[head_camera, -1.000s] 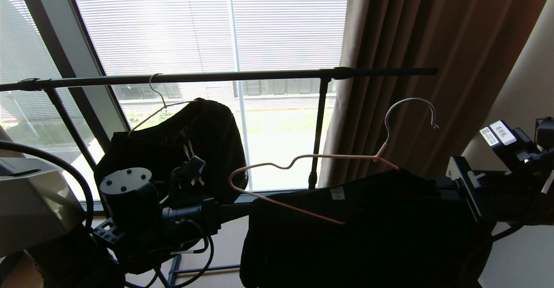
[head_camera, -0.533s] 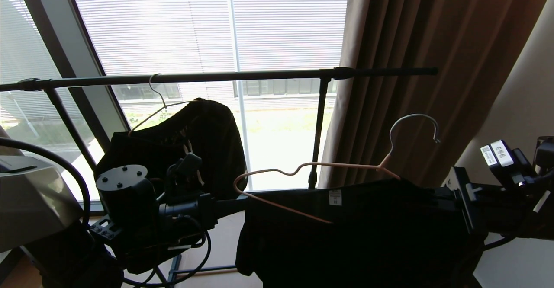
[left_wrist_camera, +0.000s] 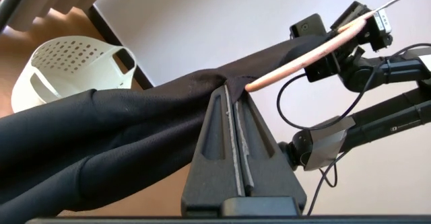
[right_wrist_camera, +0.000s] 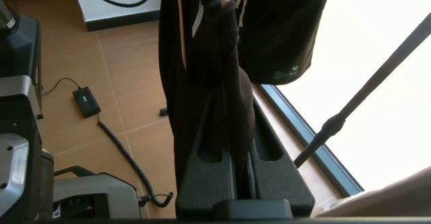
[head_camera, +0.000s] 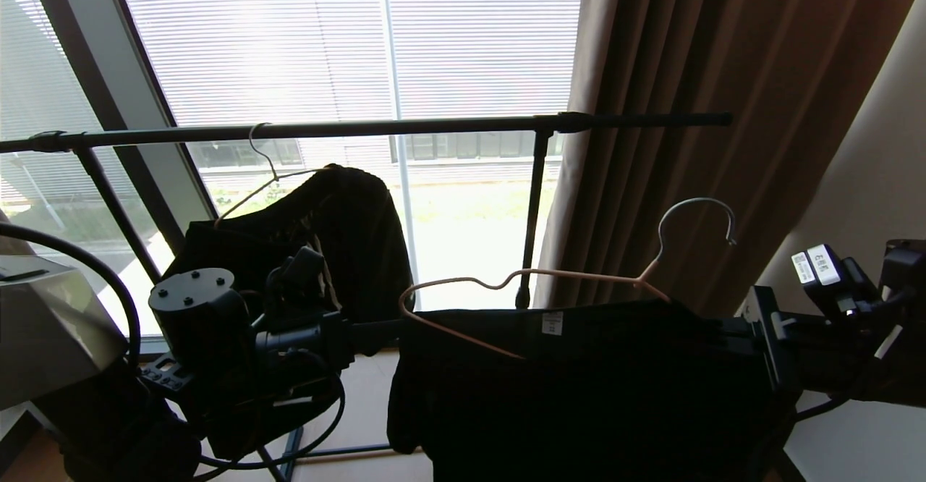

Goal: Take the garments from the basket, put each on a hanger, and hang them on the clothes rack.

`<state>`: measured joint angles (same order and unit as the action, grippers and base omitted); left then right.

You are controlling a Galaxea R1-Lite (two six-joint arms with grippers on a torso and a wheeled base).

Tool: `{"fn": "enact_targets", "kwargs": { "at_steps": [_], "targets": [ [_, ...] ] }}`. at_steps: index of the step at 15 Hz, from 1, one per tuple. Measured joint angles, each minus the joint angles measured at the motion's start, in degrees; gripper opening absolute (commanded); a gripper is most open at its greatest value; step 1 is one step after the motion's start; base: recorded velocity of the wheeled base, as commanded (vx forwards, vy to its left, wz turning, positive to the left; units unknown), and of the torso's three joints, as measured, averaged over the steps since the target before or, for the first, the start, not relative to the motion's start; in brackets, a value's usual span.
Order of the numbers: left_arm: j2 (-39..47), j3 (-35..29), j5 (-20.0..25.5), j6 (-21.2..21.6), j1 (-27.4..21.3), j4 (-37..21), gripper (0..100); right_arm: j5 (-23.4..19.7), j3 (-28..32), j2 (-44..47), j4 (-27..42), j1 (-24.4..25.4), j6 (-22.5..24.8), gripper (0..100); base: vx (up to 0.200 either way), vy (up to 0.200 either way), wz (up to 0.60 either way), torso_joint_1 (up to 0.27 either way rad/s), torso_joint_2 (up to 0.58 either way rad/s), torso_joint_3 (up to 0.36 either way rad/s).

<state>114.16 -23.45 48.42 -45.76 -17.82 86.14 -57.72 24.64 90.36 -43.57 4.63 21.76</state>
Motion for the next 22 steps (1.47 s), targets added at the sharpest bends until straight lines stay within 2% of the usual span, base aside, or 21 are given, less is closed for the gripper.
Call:
{"fn": "enact_targets", "kwargs": {
  "at_steps": [5,7,16,18,20,22],
  "targets": [
    [-0.72,-0.44,0.05,0.0,1.23,-0.02,0,0.0,-0.05,0.0,-0.09,-2.96,0.22,0,0.0,0.0,0.0,0.0,0.0,0.0],
    [-0.83,-0.52,0.02,0.0,1.57,-0.02,0,0.02,0.02,0.13,-0.09,-3.93,2.02,0,0.0,0.0,0.0,0.0,0.0,0.0],
    [-2.06,-0.55,0.02,0.0,2.84,-0.02,0,0.06,0.38,0.35,-0.11,-6.21,2.6,0,0.0,0.0,0.0,0.0,0.0,0.0],
    [-2.39,-0.52,0.02,0.0,2.89,-0.04,0,0.06,0.27,0.38,-0.09,-6.31,3.69,0,0.0,0.0,0.0,0.0,0.0,0.0],
    [-3.15,-0.41,0.05,0.0,2.97,-0.04,0,0.05,-0.2,0.73,0.0,-6.39,6.9,0,0.0,0.0,0.0,0.0,0.0,0.0],
    [-3.85,-0.22,0.11,-0.02,2.91,-0.04,0,0.13,-0.74,1.15,-0.02,-5.38,7.35,0,0.0,0.0,0.0,0.0,0.0,0.0]
  ]
}}
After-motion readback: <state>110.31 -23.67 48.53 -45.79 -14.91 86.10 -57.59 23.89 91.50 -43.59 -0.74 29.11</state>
